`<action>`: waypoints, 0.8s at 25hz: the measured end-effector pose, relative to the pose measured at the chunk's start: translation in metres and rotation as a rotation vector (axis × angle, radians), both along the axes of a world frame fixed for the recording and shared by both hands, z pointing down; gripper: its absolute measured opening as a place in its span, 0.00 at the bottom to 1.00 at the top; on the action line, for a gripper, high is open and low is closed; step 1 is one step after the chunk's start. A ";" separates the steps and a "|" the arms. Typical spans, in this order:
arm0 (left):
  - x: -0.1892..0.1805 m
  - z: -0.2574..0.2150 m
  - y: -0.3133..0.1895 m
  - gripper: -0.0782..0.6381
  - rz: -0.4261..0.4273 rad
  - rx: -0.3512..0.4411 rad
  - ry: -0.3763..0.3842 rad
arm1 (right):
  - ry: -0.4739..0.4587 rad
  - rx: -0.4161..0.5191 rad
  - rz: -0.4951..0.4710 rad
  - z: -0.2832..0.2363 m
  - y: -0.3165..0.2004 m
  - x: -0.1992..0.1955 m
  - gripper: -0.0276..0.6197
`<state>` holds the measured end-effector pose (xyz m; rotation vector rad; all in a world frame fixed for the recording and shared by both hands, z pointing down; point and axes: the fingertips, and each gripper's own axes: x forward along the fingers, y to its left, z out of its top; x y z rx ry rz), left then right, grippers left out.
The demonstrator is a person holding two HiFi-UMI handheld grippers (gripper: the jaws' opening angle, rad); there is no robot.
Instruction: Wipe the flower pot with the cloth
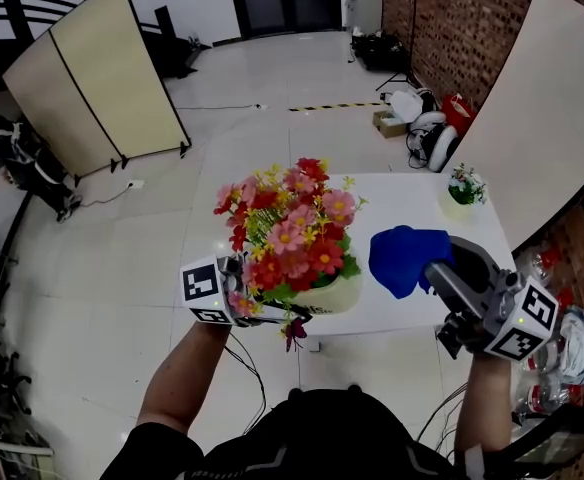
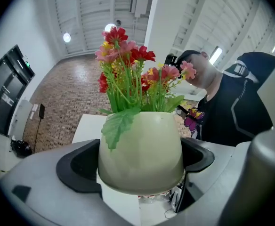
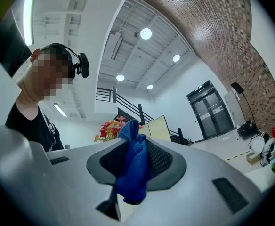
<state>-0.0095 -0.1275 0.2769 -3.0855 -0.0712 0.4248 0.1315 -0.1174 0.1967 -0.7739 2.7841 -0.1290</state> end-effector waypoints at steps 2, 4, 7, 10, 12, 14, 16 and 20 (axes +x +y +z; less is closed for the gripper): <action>-0.001 -0.001 0.000 0.84 -0.005 0.001 -0.004 | 0.004 0.001 -0.006 -0.002 0.000 -0.002 0.19; -0.001 0.000 0.000 0.84 -0.017 0.001 -0.008 | 0.007 0.000 -0.013 -0.003 0.001 -0.004 0.19; 0.000 0.006 -0.005 0.84 -0.063 -0.001 -0.016 | -0.015 0.004 -0.030 -0.002 0.004 -0.002 0.19; -0.001 0.011 -0.007 0.84 -0.102 -0.006 -0.032 | -0.016 -0.003 -0.028 0.002 0.004 -0.002 0.19; -0.002 0.013 -0.004 0.84 -0.115 -0.010 -0.044 | 0.015 -0.004 -0.006 0.006 0.005 -0.004 0.19; -0.002 0.018 -0.002 0.84 -0.124 -0.011 -0.057 | 0.034 -0.004 0.002 0.010 0.006 -0.007 0.19; -0.003 0.022 0.000 0.84 -0.129 -0.014 -0.063 | 0.033 -0.011 -0.006 0.014 0.007 -0.009 0.19; -0.003 0.018 -0.002 0.84 -0.131 -0.020 -0.049 | 0.032 -0.019 -0.007 0.016 0.002 -0.008 0.19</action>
